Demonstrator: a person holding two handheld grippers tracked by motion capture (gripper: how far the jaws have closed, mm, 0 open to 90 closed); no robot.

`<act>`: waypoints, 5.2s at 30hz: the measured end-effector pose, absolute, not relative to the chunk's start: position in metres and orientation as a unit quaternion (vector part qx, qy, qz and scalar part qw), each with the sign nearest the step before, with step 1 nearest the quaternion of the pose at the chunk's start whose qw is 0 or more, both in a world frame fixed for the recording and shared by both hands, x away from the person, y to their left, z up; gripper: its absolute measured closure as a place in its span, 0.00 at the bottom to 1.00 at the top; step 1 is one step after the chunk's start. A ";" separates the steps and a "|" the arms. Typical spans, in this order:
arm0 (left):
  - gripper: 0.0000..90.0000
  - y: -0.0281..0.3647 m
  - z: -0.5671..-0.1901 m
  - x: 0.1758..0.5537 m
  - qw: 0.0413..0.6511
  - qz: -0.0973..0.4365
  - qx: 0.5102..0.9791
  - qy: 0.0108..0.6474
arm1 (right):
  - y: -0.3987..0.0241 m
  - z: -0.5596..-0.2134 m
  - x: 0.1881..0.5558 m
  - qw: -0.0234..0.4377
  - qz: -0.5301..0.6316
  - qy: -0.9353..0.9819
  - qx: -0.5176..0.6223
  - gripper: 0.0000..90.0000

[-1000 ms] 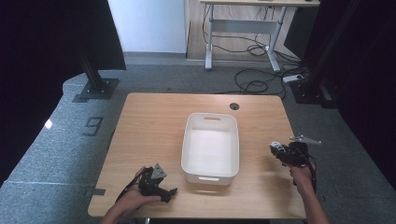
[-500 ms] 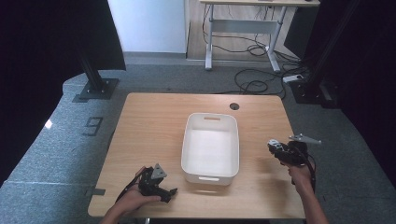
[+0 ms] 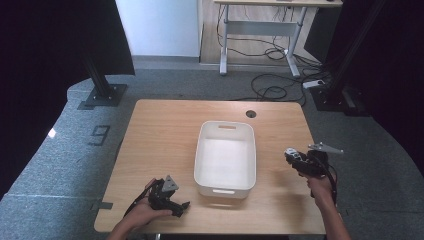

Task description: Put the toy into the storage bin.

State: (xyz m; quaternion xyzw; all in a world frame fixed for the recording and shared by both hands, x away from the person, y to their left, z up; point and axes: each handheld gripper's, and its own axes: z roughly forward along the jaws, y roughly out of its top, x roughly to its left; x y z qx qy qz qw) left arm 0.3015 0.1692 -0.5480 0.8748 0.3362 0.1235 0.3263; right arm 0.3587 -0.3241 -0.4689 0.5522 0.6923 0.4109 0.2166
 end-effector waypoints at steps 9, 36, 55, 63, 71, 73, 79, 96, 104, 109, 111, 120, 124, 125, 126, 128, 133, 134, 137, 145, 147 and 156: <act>0.00 0.169 -0.548 0.301 0.326 0.124 0.875 0.336 | -0.318 -0.464 0.357 0.216 0.418 0.695 0.544 0.56; 0.00 0.169 -0.548 0.302 0.327 0.123 0.875 0.335 | -0.294 -0.451 0.351 0.213 0.435 0.705 0.519 0.56; 0.00 0.169 -0.548 0.302 0.327 0.123 0.875 0.335 | -0.280 -0.449 0.349 0.209 0.438 0.711 0.509 0.56; 0.00 0.169 -0.548 0.302 0.327 0.123 0.875 0.335 | -0.276 -0.448 0.349 0.208 0.438 0.714 0.505 0.56; 0.00 0.169 -0.548 0.302 0.327 0.123 0.875 0.335 | -0.273 -0.449 0.348 0.207 0.438 0.716 0.502 0.56; 0.00 0.169 -0.548 0.302 0.327 0.123 0.875 0.335 | -0.272 -0.449 0.348 0.207 0.438 0.717 0.502 0.56; 0.00 0.169 -0.548 0.302 0.327 0.123 0.875 0.335 | -0.267 -0.447 0.348 0.205 0.441 0.718 0.498 0.56; 0.00 0.169 -0.548 0.302 0.328 0.123 0.875 0.335 | -0.253 -0.446 0.349 0.202 0.445 0.723 0.488 0.56; 0.00 0.169 -0.548 0.302 0.328 0.123 0.875 0.334 | -0.248 -0.442 0.348 0.204 0.454 0.720 0.484 0.56; 0.00 0.169 -0.548 0.302 0.328 0.123 0.875 0.334 | -0.242 -0.442 0.348 0.201 0.454 0.723 0.481 0.56; 0.00 0.169 -0.548 0.302 0.328 0.123 0.875 0.334 | -0.241 -0.442 0.348 0.200 0.455 0.723 0.480 0.56; 0.00 0.169 -0.548 0.302 0.329 0.123 0.875 0.334 | -0.234 -0.440 0.350 0.199 0.458 0.724 0.475 0.56; 0.00 0.170 -0.548 0.302 0.329 0.123 0.875 0.334 | -0.230 -0.440 0.350 0.198 0.457 0.727 0.473 0.56; 0.00 0.170 -0.548 0.302 0.329 0.123 0.875 0.334 | -0.230 -0.440 0.351 0.197 0.457 0.727 0.473 0.56; 0.00 0.169 -0.548 0.302 0.329 0.123 0.875 0.334 | -0.229 -0.439 0.351 0.197 0.459 0.726 0.473 0.56; 0.00 0.169 -0.548 0.302 0.329 0.123 0.875 0.335 | -0.226 -0.437 0.351 0.195 0.463 0.725 0.472 0.56; 0.00 0.169 -0.548 0.301 0.329 0.124 0.874 0.335 | -0.219 -0.435 0.352 0.195 0.464 0.729 0.464 0.56; 0.00 0.169 -0.548 0.301 0.329 0.124 0.874 0.335 | -0.217 -0.435 0.353 0.193 0.464 0.730 0.463 0.56; 0.00 0.169 -0.548 0.301 0.329 0.124 0.874 0.335 | -0.212 -0.436 0.355 0.192 0.464 0.731 0.462 0.56; 0.00 0.170 -0.548 0.301 0.329 0.124 0.874 0.335 | -0.199 -0.440 0.362 0.188 0.457 0.740 0.456 0.56; 0.00 0.170 -0.548 0.301 0.329 0.125 0.874 0.336 | -0.197 -0.440 0.364 0.187 0.456 0.742 0.455 0.56; 0.00 0.170 -0.548 0.301 0.329 0.125 0.874 0.336 | -0.188 -0.442 0.367 0.184 0.454 0.747 0.450 0.56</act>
